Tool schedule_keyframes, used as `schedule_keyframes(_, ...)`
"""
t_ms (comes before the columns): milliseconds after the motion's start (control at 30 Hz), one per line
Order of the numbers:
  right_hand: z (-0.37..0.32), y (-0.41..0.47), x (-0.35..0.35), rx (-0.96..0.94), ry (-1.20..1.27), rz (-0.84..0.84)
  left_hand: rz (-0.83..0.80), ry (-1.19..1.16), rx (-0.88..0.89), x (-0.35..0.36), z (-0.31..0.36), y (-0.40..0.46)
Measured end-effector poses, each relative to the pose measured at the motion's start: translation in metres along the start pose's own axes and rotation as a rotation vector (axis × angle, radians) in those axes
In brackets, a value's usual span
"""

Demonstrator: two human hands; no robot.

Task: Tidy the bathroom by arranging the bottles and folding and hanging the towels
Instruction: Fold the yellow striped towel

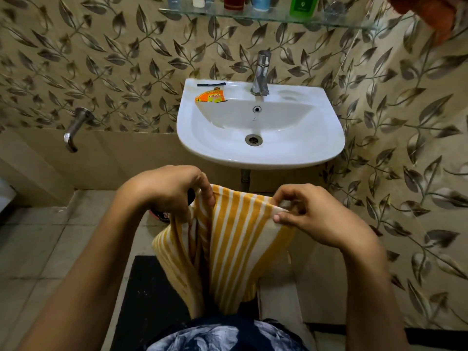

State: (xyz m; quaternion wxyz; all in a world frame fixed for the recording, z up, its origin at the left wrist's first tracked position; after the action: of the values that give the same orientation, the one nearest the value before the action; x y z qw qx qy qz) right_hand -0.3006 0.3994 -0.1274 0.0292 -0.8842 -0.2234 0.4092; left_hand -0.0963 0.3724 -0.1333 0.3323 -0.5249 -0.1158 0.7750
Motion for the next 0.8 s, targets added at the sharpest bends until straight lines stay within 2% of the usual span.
schedule_keyframes(200,-0.018,-0.002,-0.004,-0.033,-0.027,0.235,0.083,-0.084,-0.070,-0.007,-0.014,-0.002)
schedule_keyframes(300,-0.027,-0.001,-0.006,-0.027,-0.123,0.335,0.134,-0.076,-0.077,-0.014,-0.017,-0.005)
schedule_keyframes(400,-0.035,-0.001,-0.003,-0.045,-0.334,0.351,0.167,-0.057,-0.080,-0.016,-0.016,-0.005)
schedule_keyframes(467,-0.047,-0.010,-0.006,-0.119,-0.528,0.440,0.177,-0.065,-0.083,-0.016,-0.015,-0.005)
schedule_keyframes(533,-0.048,-0.015,-0.013,-0.109,-0.551,0.454,0.185,-0.074,-0.075,-0.016,-0.015,-0.006)
schedule_keyframes(600,-0.034,-0.010,-0.016,-0.036,-0.478,0.343,0.197,-0.075,-0.063,-0.019,-0.016,-0.008)
schedule_keyframes(667,-0.016,-0.005,-0.019,0.048,-0.193,0.219,0.207,-0.147,-0.067,-0.023,-0.020,-0.009)
schedule_keyframes(733,-0.008,-0.003,-0.022,0.043,0.114,0.225,0.223,-0.238,-0.065,-0.024,-0.022,-0.009)
schedule_keyframes(800,-0.002,-0.001,-0.021,0.046,0.227,0.293,0.268,-0.337,-0.055,-0.024,-0.019,-0.007)
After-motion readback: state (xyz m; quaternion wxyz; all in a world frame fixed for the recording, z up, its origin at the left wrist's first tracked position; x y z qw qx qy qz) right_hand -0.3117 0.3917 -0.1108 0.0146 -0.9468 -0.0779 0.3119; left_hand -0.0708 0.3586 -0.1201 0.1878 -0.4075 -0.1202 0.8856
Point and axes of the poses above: each hand's wrist, its own y-axis towards the middle knuckle, its own x-axis out of the palm, z = x × y, the point moved 7 cm from there along y, towards the middle knuckle, and after that the axes turned 3 degrees about -z, right-handed, at the moved point
